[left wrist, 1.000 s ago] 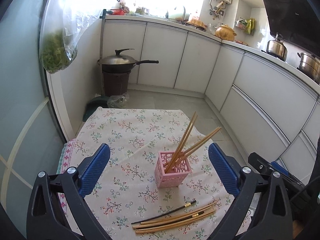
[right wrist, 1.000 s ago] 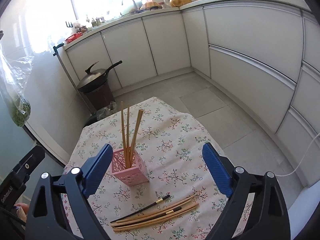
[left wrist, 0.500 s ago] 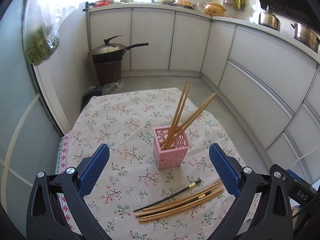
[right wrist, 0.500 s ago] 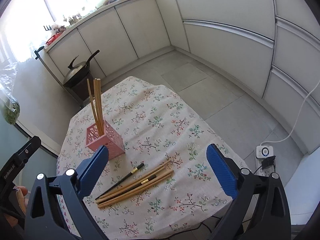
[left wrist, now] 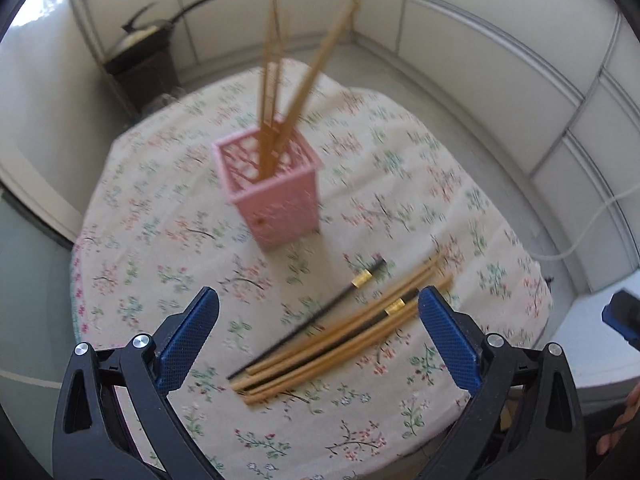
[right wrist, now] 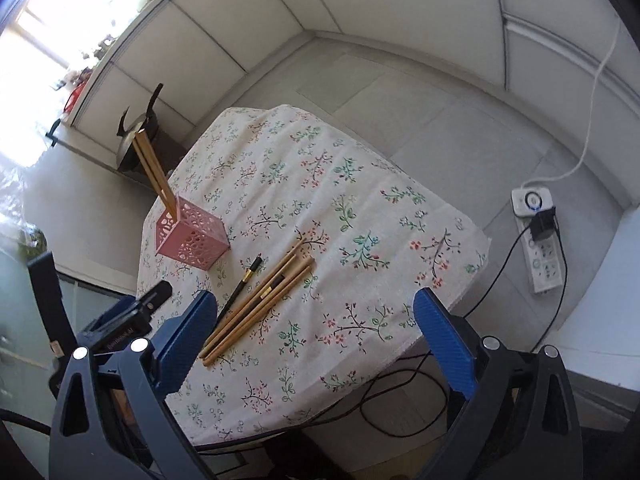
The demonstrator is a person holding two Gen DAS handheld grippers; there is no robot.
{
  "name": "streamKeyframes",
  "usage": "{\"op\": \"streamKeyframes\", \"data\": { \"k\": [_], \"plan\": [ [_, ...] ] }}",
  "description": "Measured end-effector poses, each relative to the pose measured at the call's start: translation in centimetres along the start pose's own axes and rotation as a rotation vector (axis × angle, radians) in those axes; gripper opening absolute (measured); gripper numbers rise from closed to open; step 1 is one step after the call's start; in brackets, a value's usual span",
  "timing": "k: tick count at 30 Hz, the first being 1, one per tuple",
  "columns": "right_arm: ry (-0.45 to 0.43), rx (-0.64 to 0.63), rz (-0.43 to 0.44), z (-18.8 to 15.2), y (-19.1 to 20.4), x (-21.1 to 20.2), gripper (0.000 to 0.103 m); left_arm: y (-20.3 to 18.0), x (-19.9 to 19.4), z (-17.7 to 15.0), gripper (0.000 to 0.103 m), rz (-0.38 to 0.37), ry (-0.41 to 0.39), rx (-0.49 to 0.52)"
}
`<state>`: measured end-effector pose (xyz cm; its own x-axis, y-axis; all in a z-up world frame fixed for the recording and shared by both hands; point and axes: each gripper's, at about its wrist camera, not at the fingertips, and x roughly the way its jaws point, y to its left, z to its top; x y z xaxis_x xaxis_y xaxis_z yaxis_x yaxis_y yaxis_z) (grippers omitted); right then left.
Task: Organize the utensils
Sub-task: 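Raise the left tool back from the holder toward the chopstick pile, then lower the left tool onto the chopstick pile and close on one chopstick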
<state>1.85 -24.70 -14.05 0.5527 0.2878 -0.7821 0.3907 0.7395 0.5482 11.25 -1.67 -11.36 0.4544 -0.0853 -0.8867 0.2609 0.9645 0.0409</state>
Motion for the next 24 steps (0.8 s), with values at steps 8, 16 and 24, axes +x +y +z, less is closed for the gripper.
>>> {"op": "streamKeyframes", "data": {
  "k": [8, 16, 24],
  "plan": [
    [0.052, 0.145, 0.032, 0.7, -3.2, 0.0, 0.096, -3.0, 4.2, 1.1, 0.096, -0.104, 0.148, 0.03],
    [0.068, 0.174, 0.048, 0.8, -3.8, 0.2, 0.096, -7.0, 8.0, 3.2, 0.077, -0.149, 0.21, 0.145],
    [0.097, 0.191, 0.044, 1.1, -4.3, 0.9, 0.096, -9.2, 11.3, 3.7, 0.047, -0.165, 0.278, 0.208]
  ]
}}
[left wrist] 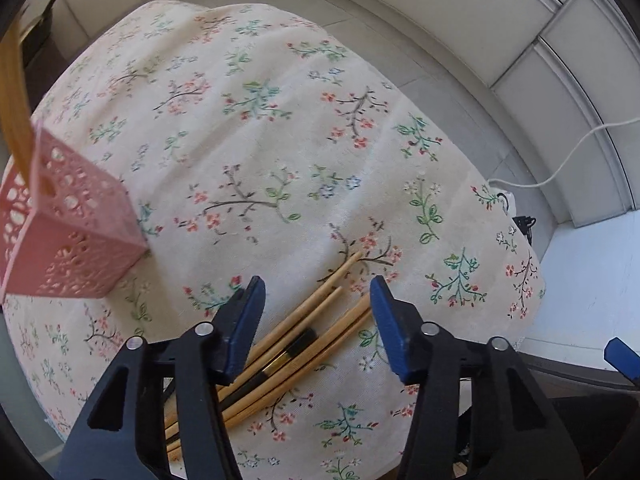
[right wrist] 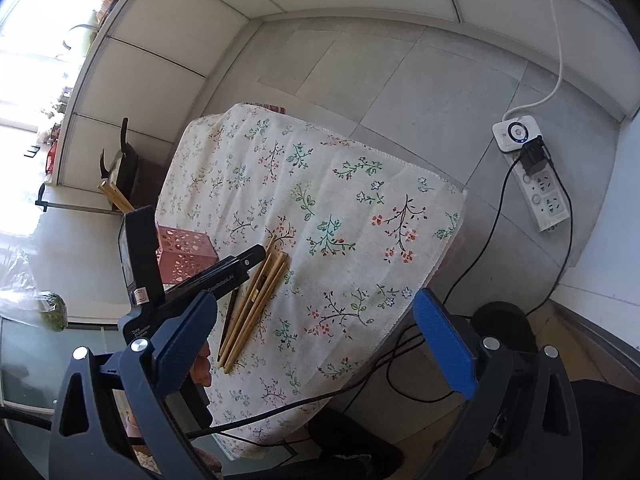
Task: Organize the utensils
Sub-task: 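Lower the left tool onto the chopstick pile and close on one chopstick, then lift the chopstick upright with the left tool and carry it over the holder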
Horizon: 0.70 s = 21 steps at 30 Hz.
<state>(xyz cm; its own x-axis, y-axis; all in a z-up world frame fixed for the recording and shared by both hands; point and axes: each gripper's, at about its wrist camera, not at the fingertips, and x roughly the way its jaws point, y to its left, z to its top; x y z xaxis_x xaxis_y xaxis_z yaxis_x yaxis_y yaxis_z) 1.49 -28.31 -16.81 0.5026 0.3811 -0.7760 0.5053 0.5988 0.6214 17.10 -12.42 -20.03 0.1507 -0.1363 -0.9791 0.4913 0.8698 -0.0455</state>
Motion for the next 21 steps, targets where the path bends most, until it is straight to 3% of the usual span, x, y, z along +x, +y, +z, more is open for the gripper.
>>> {"op": "streamKeyframes", "data": {
  "k": [12, 16, 21],
  "plan": [
    [0.019, -0.005, -0.022, 0.1, -0.1, 0.8, 0.096, -1.0, 2.4, 1.5, 0.014, 0.061, -0.004, 0.035],
    [0.033, -0.022, -0.038, 0.0, 0.3, 1.4, 0.096, -0.3, 1.6, 1.0, 0.005, 0.101, -0.048, 0.052],
    [0.046, -0.029, -0.077, -0.1, 0.7, 3.0, 0.096, 1.5, -2.9, -0.3, 0.004, 0.106, -0.162, 0.03]
  ]
}}
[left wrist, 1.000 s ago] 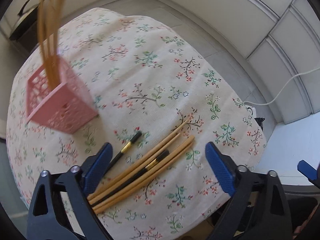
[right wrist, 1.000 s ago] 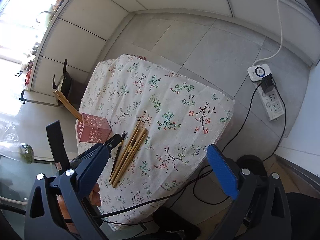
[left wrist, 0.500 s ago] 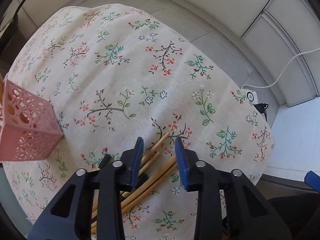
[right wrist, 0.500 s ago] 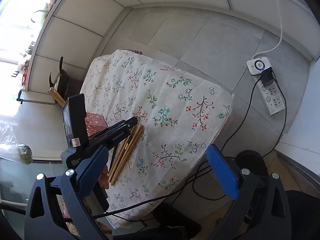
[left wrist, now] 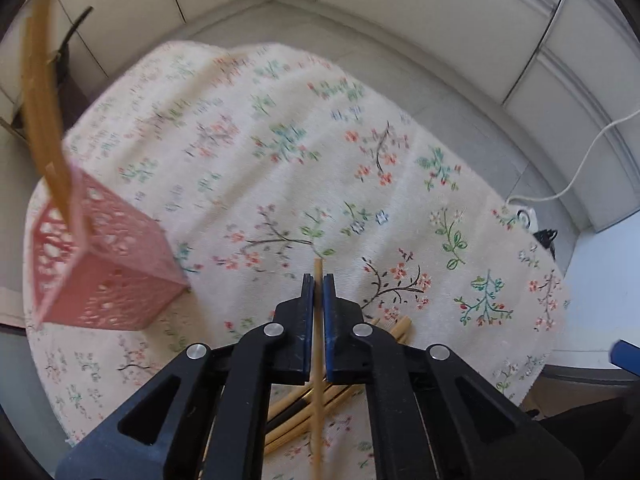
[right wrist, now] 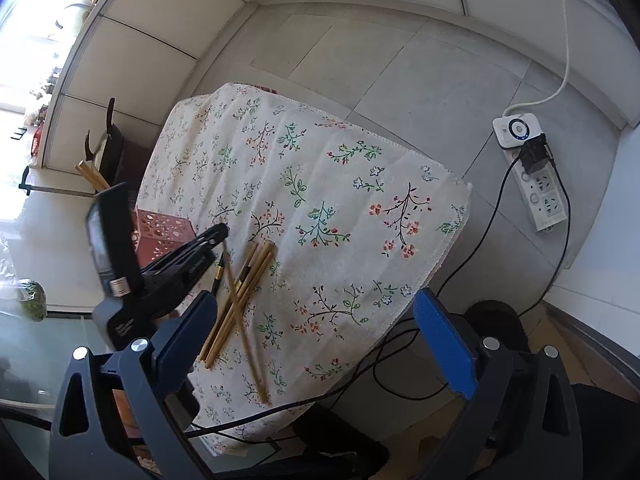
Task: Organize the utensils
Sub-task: 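Lift the chopstick upright with the left tool and carry it over the holder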
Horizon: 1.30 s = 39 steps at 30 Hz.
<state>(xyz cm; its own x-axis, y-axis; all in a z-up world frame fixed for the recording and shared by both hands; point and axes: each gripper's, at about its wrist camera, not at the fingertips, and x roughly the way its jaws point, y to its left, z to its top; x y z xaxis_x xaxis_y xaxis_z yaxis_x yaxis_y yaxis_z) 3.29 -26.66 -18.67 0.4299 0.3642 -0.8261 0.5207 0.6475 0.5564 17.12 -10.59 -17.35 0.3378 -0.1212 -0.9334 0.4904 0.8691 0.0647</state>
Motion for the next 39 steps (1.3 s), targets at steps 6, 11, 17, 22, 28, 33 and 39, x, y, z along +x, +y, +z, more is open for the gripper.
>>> {"op": "streamKeyframes", "data": {
  "k": [6, 11, 17, 22, 28, 33, 39],
  "plan": [
    [0.062, 0.031, 0.023, -0.2, 2.3, 3.7, 0.096, 1.5, -6.9, -2.6, 0.004, -0.006, -0.123, -0.006],
    [0.152, 0.098, 0.037, -0.4, 4.3, 8.4, 0.066, 2.8, -12.4, -5.8, 0.004, -0.005, -0.231, -0.024],
    [0.137, 0.086, -0.062, -0.5, 6.5, 11.5, 0.026, 4.6, -15.8, -8.4, 0.004, -0.015, -0.298, -0.057],
    [0.128, 0.082, -0.125, -0.3, 7.2, 13.1, 0.02, 5.3, -16.5, -8.7, 0.004, -0.029, -0.314, -0.059],
    [0.111, 0.05, -0.177, -0.1, 7.9, 14.0, 0.02, 6.4, -16.6, -9.1, 0.004, -0.036, -0.316, -0.074],
    [0.089, 0.027, -0.203, 0.1, 8.7, 14.3, 0.02, 7.2, -16.8, -9.5, 0.004, -0.027, -0.317, -0.089],
    [0.055, -0.019, -0.227, 0.1, 9.7, 14.7, 0.019, 7.9, -16.8, -9.8, 0.004, -0.018, -0.32, -0.111]
  ]
}}
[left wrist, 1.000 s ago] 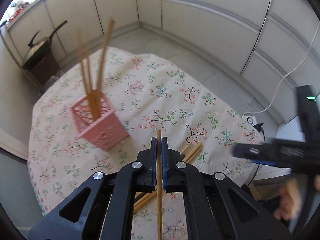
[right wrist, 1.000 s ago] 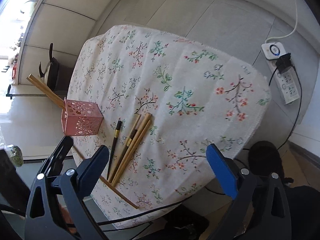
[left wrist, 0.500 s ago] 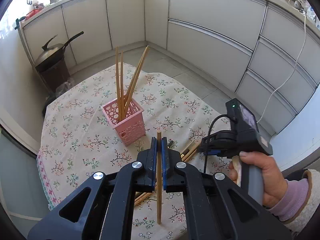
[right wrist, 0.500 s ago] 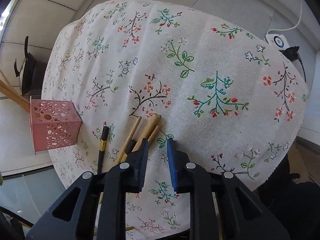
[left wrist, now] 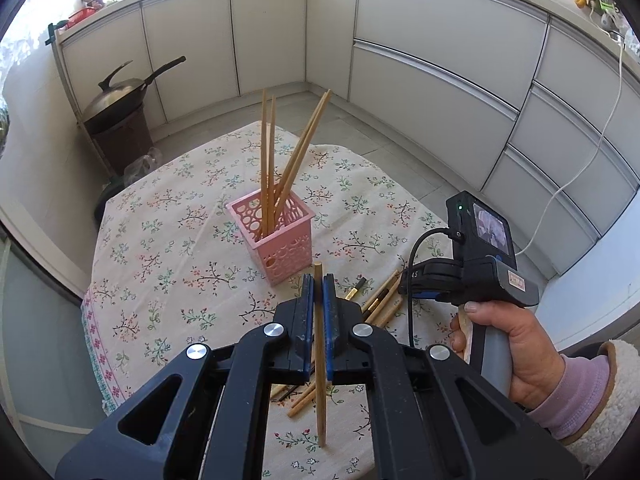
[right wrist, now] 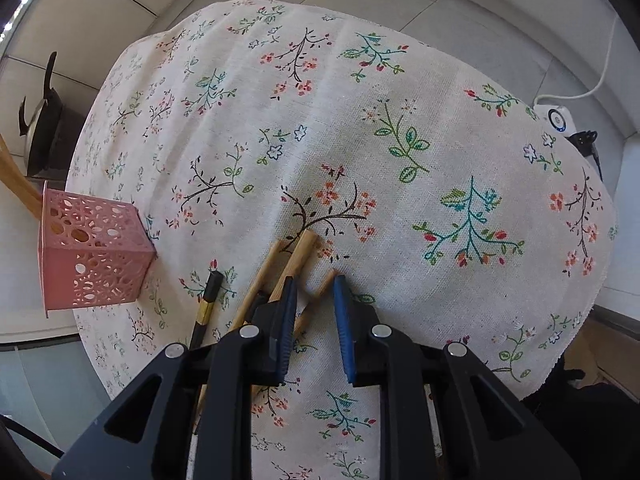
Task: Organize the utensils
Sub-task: 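Lift the chopstick upright with the left tool and carry it over the holder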
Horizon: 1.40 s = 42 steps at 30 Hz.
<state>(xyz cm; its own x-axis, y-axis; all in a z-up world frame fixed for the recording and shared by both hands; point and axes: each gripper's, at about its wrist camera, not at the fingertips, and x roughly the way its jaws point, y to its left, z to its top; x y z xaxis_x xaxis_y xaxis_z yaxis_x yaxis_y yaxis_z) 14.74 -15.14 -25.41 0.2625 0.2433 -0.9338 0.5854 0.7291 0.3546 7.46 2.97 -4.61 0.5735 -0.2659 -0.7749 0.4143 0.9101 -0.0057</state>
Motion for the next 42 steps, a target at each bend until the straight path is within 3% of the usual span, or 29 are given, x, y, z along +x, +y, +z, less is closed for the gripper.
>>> {"op": "streamKeyframes", "data": {
  "k": [11, 19, 28, 42],
  "plan": [
    [-0.03, 0.001, 0.106, 0.1, -1.0, -1.3, 0.007, 0.7, -0.9, 0.0, 0.004, 0.026, -0.03, -0.032],
    [-0.207, -0.169, 0.228, -1.8, -0.2, -9.3, 0.005, 0.4, -3.0, 0.1, 0.004, 0.024, -0.08, -0.048],
    [-0.402, -0.401, 0.31, -5.2, -0.5, -17.8, 0.005, -0.6, -6.0, -0.4, 0.004, 0.034, -0.151, -0.055],
    [-0.456, -0.391, 0.43, -4.6, -3.2, -22.6, 0.005, 1.3, -7.6, 1.7, 0.004, 0.101, -0.228, -0.193]
  ]
}}
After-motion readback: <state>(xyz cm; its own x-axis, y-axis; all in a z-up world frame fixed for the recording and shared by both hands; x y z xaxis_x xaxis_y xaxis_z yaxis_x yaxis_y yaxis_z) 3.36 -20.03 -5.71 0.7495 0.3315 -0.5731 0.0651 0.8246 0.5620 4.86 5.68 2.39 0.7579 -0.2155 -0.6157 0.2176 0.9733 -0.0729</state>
